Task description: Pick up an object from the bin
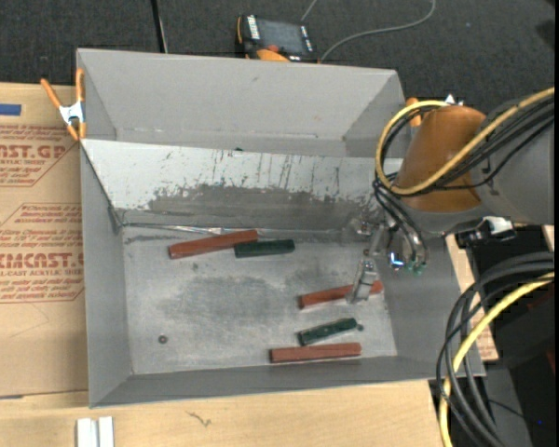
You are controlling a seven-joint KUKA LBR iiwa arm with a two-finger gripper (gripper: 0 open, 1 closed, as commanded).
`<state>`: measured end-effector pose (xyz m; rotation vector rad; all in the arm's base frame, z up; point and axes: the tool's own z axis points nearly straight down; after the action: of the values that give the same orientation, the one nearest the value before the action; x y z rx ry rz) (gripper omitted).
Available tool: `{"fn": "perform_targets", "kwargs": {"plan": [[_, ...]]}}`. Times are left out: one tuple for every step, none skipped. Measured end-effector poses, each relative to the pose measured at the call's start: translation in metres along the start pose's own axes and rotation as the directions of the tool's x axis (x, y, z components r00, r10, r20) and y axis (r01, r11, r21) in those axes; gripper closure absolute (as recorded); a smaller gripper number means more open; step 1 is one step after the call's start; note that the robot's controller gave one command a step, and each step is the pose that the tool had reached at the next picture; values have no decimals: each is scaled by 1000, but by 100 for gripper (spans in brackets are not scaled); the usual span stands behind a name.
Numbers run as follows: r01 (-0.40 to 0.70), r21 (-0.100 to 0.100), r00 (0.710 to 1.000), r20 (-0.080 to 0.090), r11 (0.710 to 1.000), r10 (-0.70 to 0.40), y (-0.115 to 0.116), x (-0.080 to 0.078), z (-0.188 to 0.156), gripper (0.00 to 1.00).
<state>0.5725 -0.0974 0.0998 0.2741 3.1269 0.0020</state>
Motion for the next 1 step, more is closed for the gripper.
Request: {"fn": "perform_targets", "kwargs": {"plan": [[-80, 0, 997, -4, 997, 80, 5, 14, 32, 0]]}}
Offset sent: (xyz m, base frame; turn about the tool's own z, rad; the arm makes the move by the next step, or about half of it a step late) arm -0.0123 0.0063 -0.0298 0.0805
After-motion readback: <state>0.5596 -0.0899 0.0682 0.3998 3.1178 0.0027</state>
